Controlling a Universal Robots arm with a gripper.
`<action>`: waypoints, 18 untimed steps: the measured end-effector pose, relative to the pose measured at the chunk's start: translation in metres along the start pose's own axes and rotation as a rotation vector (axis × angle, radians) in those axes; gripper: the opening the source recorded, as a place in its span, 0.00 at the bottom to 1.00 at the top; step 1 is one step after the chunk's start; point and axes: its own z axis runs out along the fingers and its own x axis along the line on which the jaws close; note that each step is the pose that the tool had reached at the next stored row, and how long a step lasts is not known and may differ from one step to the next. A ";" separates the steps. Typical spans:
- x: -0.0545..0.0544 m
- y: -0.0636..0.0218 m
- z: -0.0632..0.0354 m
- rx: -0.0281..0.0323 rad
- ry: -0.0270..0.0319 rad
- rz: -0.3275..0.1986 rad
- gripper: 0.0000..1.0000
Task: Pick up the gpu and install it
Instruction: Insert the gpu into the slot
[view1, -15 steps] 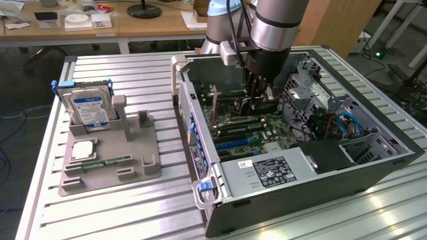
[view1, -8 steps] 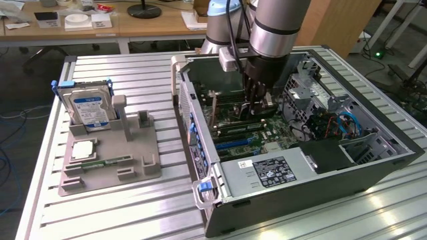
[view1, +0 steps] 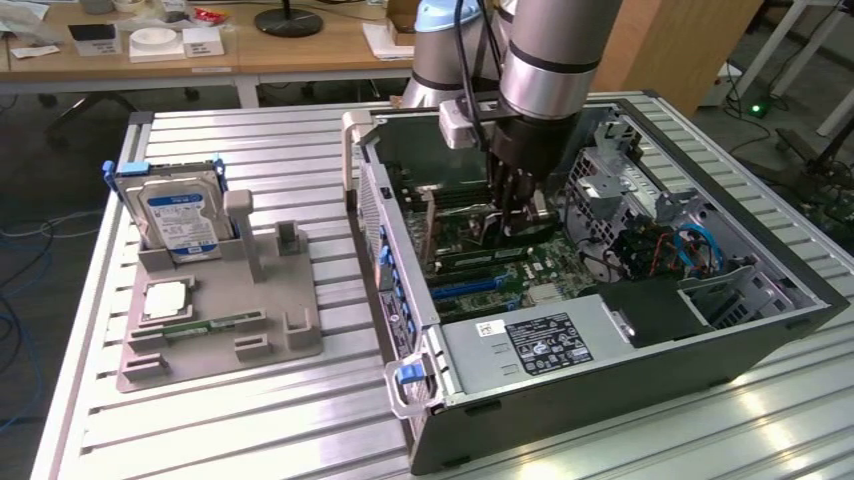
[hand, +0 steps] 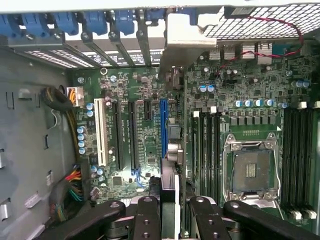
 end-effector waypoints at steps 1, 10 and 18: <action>0.000 0.0004 0.0018 0.0000 -0.0002 0.000 0.27; 0.003 0.0082 0.0177 -0.0006 -0.0001 0.000 0.27; 0.012 0.0099 0.0303 -0.0035 0.0001 0.000 0.27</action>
